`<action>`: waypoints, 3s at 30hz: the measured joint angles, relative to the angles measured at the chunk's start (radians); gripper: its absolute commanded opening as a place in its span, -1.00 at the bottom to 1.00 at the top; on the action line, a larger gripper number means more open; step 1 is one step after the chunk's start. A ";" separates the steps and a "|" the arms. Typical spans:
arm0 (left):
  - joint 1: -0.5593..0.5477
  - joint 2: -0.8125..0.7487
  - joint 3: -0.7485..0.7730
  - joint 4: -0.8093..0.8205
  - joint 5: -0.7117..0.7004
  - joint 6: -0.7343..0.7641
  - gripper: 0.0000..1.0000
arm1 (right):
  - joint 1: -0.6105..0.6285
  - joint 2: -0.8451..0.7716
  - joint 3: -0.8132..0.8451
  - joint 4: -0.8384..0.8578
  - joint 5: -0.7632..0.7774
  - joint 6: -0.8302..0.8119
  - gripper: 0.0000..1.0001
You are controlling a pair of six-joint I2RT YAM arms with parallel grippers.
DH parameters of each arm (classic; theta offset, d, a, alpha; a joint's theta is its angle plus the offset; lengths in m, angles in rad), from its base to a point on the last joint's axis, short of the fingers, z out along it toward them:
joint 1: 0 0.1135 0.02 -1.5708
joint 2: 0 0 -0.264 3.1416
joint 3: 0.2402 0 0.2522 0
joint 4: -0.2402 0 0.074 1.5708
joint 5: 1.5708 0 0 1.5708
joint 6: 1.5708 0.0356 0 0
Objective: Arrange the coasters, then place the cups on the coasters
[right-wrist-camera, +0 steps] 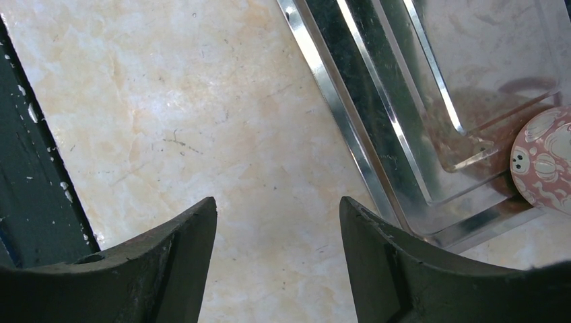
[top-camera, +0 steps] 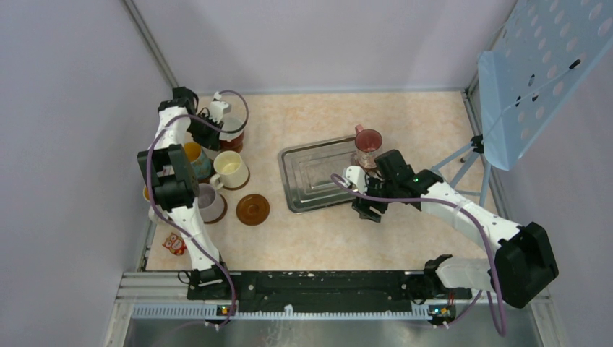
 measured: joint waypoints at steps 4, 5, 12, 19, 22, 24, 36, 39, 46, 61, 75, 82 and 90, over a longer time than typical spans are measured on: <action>0.000 0.010 0.007 0.000 0.000 0.000 -0.44 | 0.000 0.000 0.000 0.000 0.000 -0.001 0.34; 0.000 0.014 0.008 0.000 0.001 0.000 -0.40 | 0.000 0.000 0.000 0.000 0.000 -0.001 0.34; 0.000 0.019 0.024 -0.002 0.011 0.002 -0.01 | 0.000 0.000 0.000 0.000 0.000 -0.002 0.34; 0.000 0.019 0.030 -0.002 0.013 -0.002 0.24 | 0.000 0.000 0.000 0.000 0.000 -0.003 0.34; -0.001 0.019 0.048 -0.011 0.013 -0.002 0.34 | 0.000 0.000 0.000 0.000 0.000 -0.007 0.34; -0.001 0.019 0.067 -0.019 0.014 -0.001 0.43 | 0.000 0.000 0.000 0.000 0.000 -0.009 0.34; -0.005 -0.010 0.219 -0.100 0.025 0.014 0.97 | 0.000 0.007 0.021 0.023 0.012 0.074 0.42; -0.015 -0.052 0.252 -0.088 0.037 0.002 0.97 | -0.006 0.040 0.098 0.057 0.055 0.171 0.47; -0.088 -0.156 0.273 -0.056 0.084 -0.068 0.97 | -0.101 0.149 0.349 0.163 0.174 0.401 0.50; -0.135 -0.217 0.122 0.015 0.141 -0.204 0.97 | -0.138 0.563 0.746 0.120 0.418 0.466 0.46; -0.135 -0.308 0.037 0.079 0.145 -0.273 0.97 | -0.146 0.731 0.858 0.016 0.476 0.428 0.29; -0.135 -0.313 -0.007 0.104 0.145 -0.294 0.97 | -0.147 0.782 0.893 0.009 0.522 0.408 0.05; -0.135 -0.313 -0.018 0.123 0.129 -0.307 0.97 | -0.147 0.827 0.944 -0.019 0.529 0.384 -0.24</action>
